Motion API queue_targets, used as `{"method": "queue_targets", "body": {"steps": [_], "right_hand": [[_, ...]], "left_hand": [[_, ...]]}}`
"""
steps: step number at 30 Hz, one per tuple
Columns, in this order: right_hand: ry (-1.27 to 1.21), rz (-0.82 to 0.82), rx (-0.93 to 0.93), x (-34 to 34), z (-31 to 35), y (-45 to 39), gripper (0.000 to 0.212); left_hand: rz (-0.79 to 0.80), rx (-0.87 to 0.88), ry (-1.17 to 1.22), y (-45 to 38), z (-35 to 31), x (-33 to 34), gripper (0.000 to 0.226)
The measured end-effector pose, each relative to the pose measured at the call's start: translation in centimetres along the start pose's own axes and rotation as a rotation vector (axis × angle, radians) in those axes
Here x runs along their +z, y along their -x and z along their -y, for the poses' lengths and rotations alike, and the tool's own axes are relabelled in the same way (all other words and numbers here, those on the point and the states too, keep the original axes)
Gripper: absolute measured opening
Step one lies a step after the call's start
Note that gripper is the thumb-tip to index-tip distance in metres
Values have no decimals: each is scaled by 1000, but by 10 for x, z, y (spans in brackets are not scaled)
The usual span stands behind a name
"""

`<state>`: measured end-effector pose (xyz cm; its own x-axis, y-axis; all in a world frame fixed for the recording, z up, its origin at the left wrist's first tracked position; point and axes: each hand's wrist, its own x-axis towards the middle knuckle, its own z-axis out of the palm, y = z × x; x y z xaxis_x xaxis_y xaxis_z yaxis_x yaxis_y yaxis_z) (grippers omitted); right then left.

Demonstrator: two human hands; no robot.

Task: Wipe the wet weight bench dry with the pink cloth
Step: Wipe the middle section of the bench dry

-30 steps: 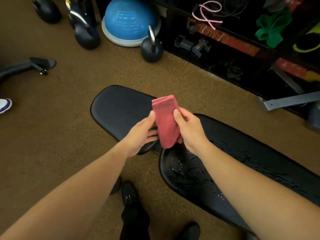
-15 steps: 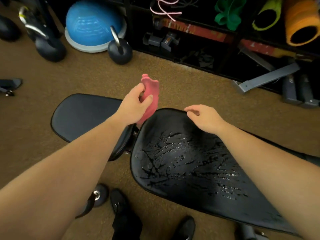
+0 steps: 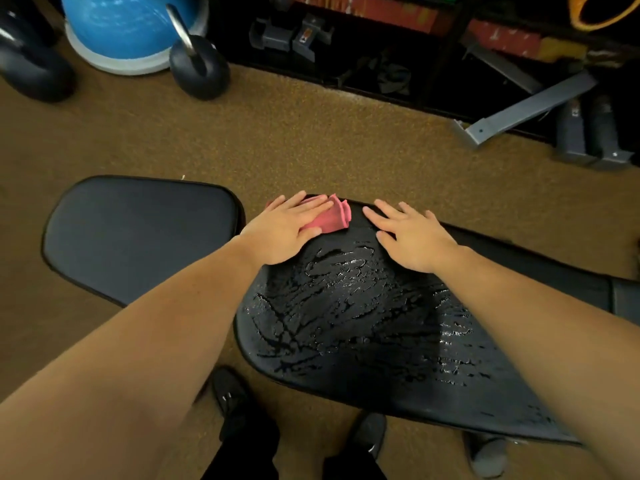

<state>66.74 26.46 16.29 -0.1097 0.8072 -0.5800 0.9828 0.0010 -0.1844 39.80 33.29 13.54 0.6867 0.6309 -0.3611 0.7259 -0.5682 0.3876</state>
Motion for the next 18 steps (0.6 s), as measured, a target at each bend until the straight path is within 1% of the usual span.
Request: {"method": "queue_targets", "body": {"steps": [5, 10, 14, 18], "right_hand": [[-8, -21, 17, 2, 2, 2, 51], [1, -37, 21, 5, 7, 8, 52], [26, -25, 26, 5, 11, 13, 54], [15, 3, 38, 1, 18, 18, 54]], "left_hand": [[-53, -168, 170, 18, 1, 7, 54], [-99, -369, 304, 37, -16, 11, 56], [-114, -444, 402, 53, -16, 22, 55], [-130, -505, 445, 69, -22, 35, 57]]}}
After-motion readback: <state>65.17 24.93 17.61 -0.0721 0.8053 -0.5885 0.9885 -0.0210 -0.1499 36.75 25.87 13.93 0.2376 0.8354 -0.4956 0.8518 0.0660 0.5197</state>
